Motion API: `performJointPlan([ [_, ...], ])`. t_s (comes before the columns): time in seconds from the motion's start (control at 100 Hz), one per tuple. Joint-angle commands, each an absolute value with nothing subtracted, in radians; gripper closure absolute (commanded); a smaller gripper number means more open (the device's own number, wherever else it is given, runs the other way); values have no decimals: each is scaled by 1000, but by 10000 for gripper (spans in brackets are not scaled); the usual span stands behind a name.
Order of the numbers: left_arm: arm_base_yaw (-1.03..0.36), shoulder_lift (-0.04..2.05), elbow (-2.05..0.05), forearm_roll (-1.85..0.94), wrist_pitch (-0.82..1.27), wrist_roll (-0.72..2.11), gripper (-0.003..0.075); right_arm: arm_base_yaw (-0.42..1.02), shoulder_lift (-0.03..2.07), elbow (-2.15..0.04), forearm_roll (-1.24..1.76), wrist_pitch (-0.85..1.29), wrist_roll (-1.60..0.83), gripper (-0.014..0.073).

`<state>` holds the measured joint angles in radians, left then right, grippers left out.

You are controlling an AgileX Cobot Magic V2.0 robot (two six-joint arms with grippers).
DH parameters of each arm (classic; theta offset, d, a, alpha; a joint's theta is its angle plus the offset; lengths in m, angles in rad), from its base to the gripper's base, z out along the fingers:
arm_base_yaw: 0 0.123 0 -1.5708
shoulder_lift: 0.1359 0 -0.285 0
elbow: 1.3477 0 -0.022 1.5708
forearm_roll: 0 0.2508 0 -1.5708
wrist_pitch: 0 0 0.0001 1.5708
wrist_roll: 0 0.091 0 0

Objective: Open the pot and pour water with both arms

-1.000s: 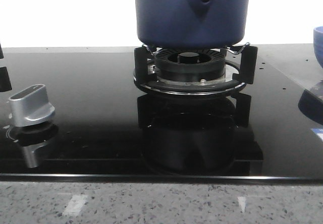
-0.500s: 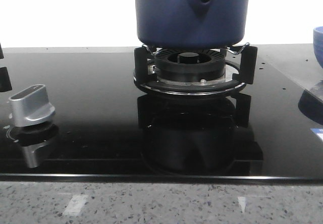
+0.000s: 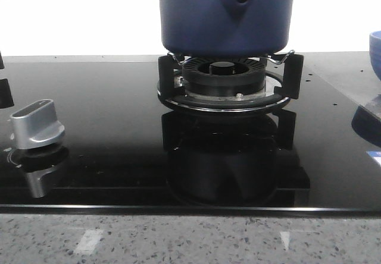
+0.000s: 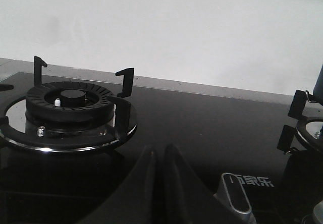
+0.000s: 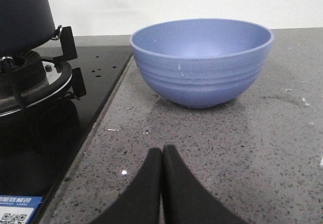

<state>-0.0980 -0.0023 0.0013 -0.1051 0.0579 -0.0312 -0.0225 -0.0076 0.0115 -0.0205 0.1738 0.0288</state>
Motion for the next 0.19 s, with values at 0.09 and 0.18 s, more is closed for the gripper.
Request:
performJointPlan([
  [0.09,-98,-32,33,-112,-14,-38,741,-28,-30,38,-31,104,30,650],
  [0.18,-98,-32,33,-112,-14,-38,741,-28,-30,38,-31,104,30,650],
])
